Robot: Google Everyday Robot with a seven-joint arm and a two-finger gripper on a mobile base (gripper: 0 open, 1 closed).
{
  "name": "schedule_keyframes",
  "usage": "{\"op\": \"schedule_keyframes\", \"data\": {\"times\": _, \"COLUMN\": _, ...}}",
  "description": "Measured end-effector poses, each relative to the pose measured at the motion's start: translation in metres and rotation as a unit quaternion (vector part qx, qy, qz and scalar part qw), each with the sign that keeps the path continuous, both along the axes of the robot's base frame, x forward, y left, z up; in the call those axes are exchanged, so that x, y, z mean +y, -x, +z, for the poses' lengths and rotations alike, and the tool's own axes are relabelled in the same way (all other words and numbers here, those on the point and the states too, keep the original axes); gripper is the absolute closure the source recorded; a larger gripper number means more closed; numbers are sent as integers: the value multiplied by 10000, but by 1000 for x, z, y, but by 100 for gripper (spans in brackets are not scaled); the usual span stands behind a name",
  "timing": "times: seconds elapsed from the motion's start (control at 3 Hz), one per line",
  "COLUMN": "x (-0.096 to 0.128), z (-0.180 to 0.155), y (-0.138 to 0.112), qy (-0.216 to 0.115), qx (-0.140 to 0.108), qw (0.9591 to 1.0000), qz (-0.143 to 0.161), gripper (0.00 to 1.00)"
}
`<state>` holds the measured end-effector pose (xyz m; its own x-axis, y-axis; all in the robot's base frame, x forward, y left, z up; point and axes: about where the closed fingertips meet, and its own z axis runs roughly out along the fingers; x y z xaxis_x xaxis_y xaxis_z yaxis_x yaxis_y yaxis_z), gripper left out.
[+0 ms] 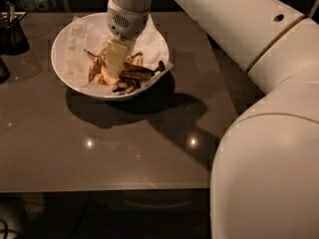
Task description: Pick banana from white bowl
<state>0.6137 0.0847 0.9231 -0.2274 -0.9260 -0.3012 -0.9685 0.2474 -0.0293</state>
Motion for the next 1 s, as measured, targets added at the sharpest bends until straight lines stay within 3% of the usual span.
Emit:
{"op": "schedule_keyframes", "data": {"times": 0.33, "x": 1, "z": -2, "y": -1, "qy": 0, "qx": 29, "qw": 10000, "qz": 5, "gripper": 37}}
{"op": "schedule_keyframes", "data": {"times": 0.67, "x": 1, "z": -3, "y": -1, "qy": 12, "qx": 25, "qw": 10000, "qz": 10, "gripper": 53}}
{"op": "schedule_keyframes", "data": {"times": 1.0, "x": 1, "z": -4, "y": -2, "qy": 22, "qx": 17, "qw": 10000, "qz": 13, "gripper": 76}}
